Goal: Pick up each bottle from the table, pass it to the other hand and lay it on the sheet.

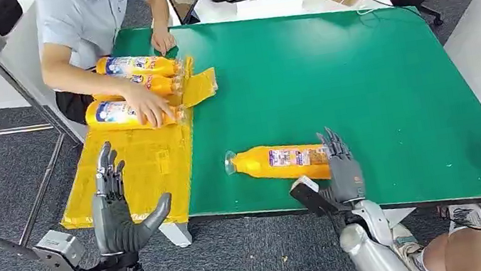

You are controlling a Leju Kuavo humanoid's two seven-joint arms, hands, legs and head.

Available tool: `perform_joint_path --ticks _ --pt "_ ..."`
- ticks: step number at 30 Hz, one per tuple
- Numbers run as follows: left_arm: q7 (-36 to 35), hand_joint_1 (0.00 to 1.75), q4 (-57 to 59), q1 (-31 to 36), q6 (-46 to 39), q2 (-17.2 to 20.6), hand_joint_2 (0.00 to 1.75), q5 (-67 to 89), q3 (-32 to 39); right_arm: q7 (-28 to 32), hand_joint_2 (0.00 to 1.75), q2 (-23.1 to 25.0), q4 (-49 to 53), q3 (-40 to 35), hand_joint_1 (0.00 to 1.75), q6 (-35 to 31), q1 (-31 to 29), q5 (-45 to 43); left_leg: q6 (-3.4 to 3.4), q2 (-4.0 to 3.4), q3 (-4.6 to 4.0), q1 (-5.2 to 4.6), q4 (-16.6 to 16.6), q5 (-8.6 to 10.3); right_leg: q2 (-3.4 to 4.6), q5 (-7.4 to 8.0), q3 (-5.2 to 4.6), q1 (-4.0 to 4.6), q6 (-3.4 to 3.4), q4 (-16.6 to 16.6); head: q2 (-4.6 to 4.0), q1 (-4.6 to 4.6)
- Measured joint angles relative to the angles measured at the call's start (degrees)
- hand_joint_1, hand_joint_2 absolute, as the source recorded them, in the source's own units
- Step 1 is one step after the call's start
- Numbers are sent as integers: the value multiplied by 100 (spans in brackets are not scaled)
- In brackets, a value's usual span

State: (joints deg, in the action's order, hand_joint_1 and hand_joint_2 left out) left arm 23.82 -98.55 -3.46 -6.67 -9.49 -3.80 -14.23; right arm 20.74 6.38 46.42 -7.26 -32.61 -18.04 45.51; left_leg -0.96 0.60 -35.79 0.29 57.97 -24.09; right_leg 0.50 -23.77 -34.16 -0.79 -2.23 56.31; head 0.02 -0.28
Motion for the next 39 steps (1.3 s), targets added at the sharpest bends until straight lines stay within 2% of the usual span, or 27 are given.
perform_joint_path --ticks 8,19,20,21,22,31,39 --pt "-90 0 188 153 151 0 175 -278 -2 -402 175 -44 -933 -7 0 190 -670 433 1 0 0 0 0 2 0 2 2 0 -1 1 0 0" --pt "-254 0 420 314 308 0 175 -583 7 -1189 175 -107 -1893 -315 0 1233 -1559 997 1 -11 16 0 0 2 8 3 13 1 -1 0 0 0" --pt "-258 0 433 322 313 0 175 -592 7 -1232 175 -111 -1940 -347 49 1315 -1596 1025 1 -11 17 0 0 2 8 3 15 1 -1 0 0 0" --pt "-266 0 446 328 323 0 175 -603 9 -1281 175 -116 -1982 -378 143 1428 -1649 1060 1 -11 21 0 0 2 9 3 17 1 0 0 0 0" --pt "-278 0 452 335 339 0 175 -612 11 -1336 175 -120 -2030 -415 169 1583 -1722 1102 1 -14 26 0 0 2 12 4 19 1 0 0 0 0" --pt "-365 0 538 455 431 7 175 -710 28 -2035 175 -199 -2419 -844 175 3345 -2389 1425 1 -35 86 0 0 -3 28 5 67 2 1 -3 0 0" --pt "-393 0 557 433 518 15 175 -710 48 -2212 175 -205 -2517 -1051 175 3611 -2534 1453 1 -32 101 1 0 -3 28 4 86 2 2 -3 0 0"
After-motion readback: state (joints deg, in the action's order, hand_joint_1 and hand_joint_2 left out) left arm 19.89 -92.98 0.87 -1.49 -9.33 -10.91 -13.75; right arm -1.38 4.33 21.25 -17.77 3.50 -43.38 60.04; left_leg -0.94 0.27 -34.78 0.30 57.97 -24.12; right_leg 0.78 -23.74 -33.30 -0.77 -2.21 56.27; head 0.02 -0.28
